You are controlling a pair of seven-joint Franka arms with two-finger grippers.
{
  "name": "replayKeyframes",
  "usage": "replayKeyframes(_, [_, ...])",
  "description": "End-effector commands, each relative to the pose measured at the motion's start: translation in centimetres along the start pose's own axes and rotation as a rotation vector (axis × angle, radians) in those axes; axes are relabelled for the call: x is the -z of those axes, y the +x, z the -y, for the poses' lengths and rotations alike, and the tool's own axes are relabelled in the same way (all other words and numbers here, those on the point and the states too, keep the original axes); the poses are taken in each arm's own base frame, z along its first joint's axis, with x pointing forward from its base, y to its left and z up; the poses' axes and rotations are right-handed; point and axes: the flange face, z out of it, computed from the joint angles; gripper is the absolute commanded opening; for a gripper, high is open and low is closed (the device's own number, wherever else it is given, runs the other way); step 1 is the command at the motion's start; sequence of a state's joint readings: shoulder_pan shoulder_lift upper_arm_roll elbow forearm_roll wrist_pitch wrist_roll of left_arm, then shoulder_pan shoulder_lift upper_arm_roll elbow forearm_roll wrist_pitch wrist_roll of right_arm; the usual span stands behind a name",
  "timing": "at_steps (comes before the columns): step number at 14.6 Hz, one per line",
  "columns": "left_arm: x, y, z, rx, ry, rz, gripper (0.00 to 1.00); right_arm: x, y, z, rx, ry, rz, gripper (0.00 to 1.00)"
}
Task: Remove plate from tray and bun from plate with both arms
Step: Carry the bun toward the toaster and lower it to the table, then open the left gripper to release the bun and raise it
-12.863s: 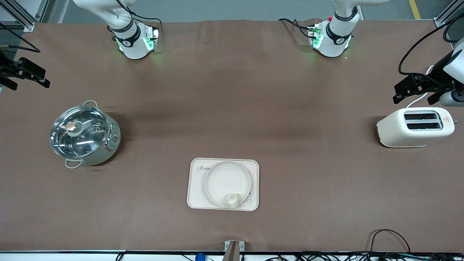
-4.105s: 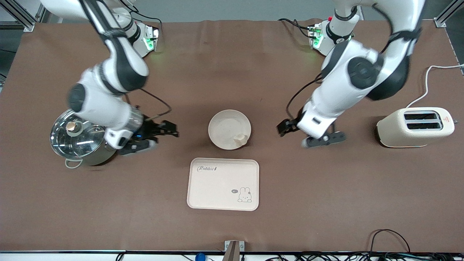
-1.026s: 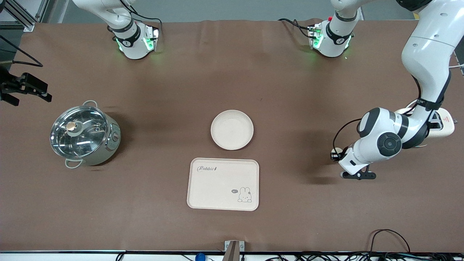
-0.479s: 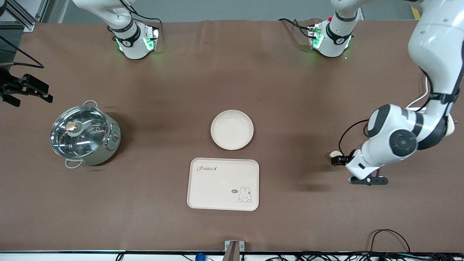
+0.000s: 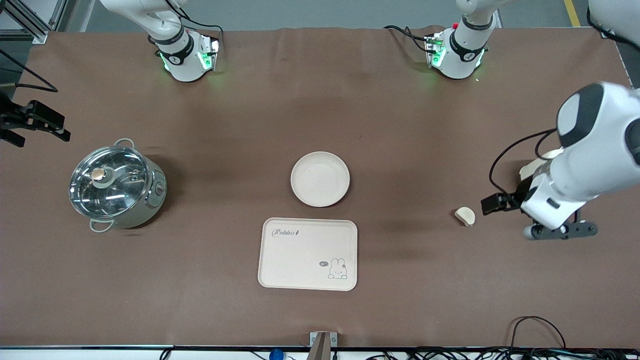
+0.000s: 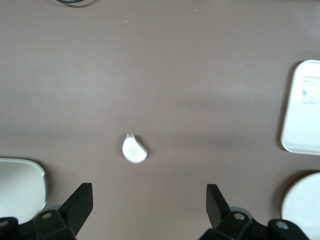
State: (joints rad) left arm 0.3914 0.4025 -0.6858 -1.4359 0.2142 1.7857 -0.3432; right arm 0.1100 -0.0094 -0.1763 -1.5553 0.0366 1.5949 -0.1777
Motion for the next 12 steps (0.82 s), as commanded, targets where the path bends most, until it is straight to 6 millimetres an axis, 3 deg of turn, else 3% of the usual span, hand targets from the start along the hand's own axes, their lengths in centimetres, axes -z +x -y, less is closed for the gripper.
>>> replayKeyframes(1, [7.7,-4.2,-0.7,-0.041,0.040,-0.041,1.00,0.8,0.0,0.4,0.004,0.012,-0.005,1.00])
replayKeyframes(2, [9.7,-5.5,-0.4,-0.023,0.043,-0.053,1.00,0.7,-0.1,0.2,0.003,0.013,0.004,1.00])
replayKeyframes(4, [11.8,-8.1,0.6,0.006,0.011,-0.016,1.00,0.6,-0.2,0.2,0.000,0.015,0.013,1.00])
replayKeyframes(6, [12.9,-10.2,2.2,0.025,0.014,-0.004,1.00,0.5,-0.4,0.4,-0.005,0.018,0.030,1.00])
replayKeyframes(8, [12.8,-12.3,3.2,0.021,0.021,-0.006,1.00,0.7,-0.8,0.3,-0.006,0.020,0.045,1.00])
replayKeyframes(12, [11.3,-13.2,4.9,-0.024,0.013,-0.061,1.00,1.0,-1.5,-0.1,-0.014,0.024,0.075,1.00])
